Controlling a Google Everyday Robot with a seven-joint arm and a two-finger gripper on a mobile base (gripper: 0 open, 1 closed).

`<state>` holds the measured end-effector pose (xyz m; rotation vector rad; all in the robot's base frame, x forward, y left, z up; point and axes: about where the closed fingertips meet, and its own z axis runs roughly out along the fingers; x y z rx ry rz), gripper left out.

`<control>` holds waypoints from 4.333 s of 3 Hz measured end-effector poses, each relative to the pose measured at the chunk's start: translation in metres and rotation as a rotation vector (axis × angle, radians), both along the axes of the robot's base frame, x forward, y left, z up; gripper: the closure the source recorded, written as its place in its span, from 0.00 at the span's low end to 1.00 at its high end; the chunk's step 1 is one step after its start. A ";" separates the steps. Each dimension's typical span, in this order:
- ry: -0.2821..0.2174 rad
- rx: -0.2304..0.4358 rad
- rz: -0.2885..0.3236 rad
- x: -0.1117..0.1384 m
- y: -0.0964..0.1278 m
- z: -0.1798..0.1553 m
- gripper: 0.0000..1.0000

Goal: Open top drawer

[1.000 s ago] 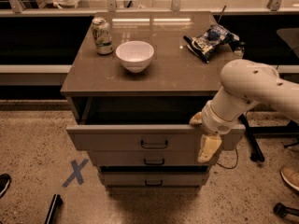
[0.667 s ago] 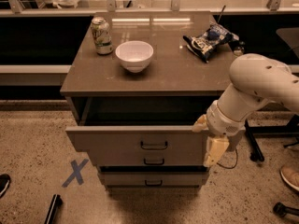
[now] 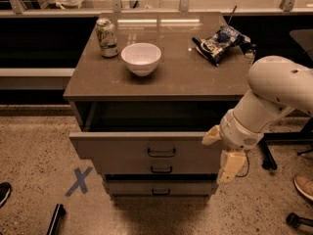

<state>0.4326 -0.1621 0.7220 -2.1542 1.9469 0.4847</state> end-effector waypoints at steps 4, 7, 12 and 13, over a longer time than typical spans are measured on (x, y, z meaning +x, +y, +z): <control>-0.165 -0.104 -0.062 0.055 0.032 -0.034 0.18; -0.070 -0.134 -0.017 0.011 0.024 -0.055 0.30; -0.219 -0.080 -0.066 0.056 -0.001 0.043 0.22; -0.223 -0.061 -0.071 0.072 0.008 0.031 0.45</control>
Offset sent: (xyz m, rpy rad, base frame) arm 0.0512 0.0146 -0.0133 -0.0296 -0.1489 -0.0720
